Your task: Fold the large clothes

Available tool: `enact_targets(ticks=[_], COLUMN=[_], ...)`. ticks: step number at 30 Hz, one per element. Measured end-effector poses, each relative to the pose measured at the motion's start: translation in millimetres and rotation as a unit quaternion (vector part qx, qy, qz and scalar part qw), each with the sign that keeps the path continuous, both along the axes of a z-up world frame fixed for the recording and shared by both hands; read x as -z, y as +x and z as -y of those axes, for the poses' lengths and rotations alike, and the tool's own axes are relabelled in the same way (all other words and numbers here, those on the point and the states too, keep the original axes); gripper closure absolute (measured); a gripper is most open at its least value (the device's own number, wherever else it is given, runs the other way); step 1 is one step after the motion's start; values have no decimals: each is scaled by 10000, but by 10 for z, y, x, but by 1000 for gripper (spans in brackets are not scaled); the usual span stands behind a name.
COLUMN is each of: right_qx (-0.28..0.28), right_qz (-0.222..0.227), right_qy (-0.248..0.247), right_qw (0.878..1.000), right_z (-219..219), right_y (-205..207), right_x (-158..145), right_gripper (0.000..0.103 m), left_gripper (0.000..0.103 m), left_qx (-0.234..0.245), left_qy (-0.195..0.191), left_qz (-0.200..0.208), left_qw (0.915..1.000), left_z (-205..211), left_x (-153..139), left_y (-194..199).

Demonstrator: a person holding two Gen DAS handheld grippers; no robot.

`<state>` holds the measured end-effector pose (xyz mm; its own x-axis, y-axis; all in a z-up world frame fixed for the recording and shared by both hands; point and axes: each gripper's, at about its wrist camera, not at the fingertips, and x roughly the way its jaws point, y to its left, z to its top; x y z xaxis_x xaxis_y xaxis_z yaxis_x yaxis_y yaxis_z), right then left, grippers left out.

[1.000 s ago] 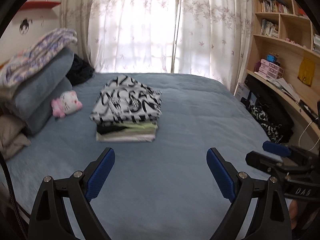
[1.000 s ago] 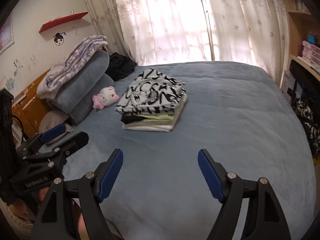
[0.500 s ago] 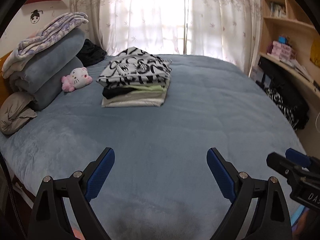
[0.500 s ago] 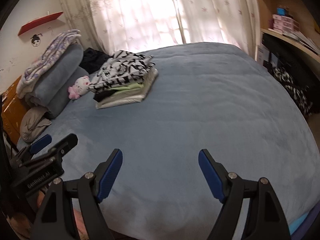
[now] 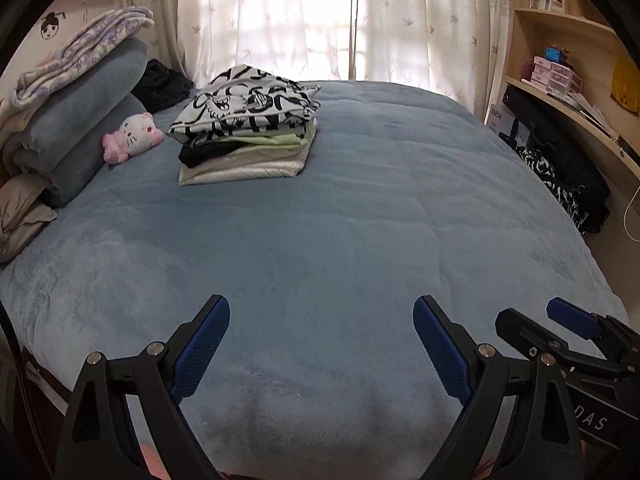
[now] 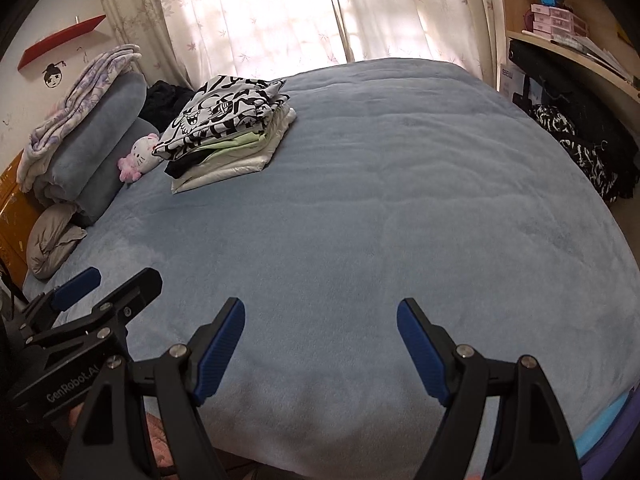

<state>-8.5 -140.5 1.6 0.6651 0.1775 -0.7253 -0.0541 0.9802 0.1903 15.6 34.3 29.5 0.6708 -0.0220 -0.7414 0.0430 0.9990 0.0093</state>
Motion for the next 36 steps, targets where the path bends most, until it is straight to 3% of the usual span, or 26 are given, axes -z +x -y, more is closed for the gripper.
enact_targets(ticks=[36], right_qx=[-22], right_qz=[-91], right_qy=[-67], right_qw=[9999], right_z=[-24], right_y=[-8], right_x=[147], right_gripper=[24], left_gripper=[11], left_qx=[-74], left_qy=[-58], left_qz=[-345], left_qw=[9994], left_z=[-1], left_x=[161], left_y=[53])
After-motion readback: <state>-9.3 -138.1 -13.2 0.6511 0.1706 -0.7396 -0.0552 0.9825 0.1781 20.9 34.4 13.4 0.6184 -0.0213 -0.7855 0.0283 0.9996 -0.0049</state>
